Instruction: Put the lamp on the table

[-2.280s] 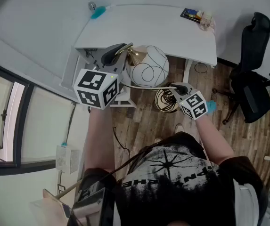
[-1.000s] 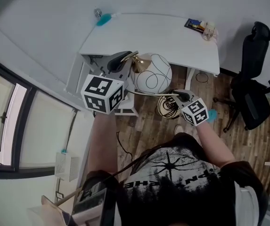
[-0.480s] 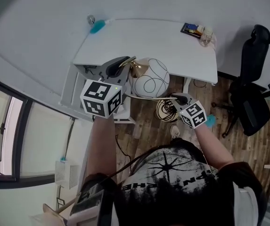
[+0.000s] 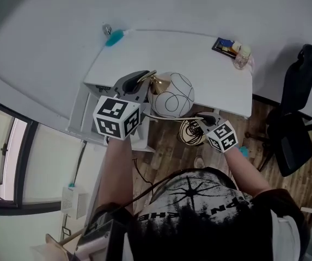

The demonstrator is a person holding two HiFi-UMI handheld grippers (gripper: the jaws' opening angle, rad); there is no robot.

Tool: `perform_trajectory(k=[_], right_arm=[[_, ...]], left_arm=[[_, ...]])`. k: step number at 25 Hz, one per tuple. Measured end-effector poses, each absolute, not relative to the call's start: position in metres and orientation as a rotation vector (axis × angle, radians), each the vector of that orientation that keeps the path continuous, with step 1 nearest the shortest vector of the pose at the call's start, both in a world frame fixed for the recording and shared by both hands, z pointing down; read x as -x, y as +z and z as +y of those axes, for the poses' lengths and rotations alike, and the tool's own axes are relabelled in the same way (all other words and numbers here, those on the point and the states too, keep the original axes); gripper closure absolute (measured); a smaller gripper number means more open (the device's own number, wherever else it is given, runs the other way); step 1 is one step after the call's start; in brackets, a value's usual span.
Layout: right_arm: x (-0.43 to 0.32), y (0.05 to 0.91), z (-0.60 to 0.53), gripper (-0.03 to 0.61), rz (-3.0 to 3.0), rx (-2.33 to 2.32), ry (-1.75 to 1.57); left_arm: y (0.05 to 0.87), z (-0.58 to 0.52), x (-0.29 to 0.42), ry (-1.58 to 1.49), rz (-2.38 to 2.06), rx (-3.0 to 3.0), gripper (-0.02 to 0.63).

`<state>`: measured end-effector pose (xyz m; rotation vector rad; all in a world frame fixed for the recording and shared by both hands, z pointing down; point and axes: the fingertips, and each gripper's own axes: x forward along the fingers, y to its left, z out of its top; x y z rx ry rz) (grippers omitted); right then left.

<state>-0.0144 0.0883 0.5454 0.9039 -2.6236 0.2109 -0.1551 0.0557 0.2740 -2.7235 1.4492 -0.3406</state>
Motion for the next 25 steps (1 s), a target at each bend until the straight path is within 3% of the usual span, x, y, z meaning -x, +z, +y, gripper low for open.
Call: perform_trajectory(k=[25], right_arm=[[-0.081, 0.574, -0.060, 0.558, -2.666, -0.868, 0.274]], left_arm=[[0.296, -0.087, 0.048, -0.444, 1.505, 2.691, 0.598]])
